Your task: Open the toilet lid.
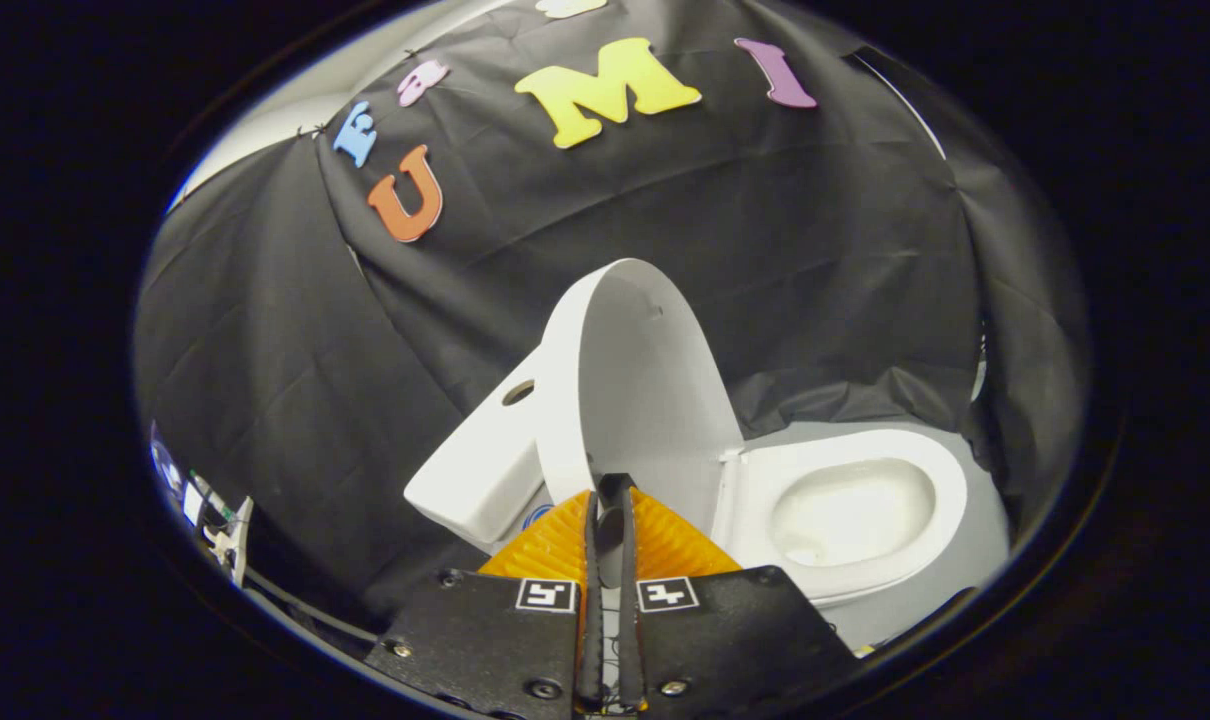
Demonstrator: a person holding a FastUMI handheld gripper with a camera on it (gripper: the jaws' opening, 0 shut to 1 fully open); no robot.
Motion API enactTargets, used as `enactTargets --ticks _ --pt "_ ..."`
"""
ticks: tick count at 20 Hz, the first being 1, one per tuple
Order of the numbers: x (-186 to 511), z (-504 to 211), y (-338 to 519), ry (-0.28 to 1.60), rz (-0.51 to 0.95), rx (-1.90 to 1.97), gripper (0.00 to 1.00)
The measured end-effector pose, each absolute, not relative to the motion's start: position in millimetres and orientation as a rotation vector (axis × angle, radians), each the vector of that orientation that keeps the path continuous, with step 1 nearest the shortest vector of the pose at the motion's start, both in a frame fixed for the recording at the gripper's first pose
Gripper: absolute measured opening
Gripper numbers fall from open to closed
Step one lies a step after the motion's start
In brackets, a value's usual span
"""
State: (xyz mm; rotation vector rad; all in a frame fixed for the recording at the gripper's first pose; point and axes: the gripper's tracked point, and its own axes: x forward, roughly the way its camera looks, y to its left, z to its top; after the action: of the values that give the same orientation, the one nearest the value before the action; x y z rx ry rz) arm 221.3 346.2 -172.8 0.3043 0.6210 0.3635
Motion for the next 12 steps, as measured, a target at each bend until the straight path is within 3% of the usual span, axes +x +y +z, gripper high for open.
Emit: enactTargets --ticks 12 --pt "222 -179 386 0.616 0.373 0.183 0.09"
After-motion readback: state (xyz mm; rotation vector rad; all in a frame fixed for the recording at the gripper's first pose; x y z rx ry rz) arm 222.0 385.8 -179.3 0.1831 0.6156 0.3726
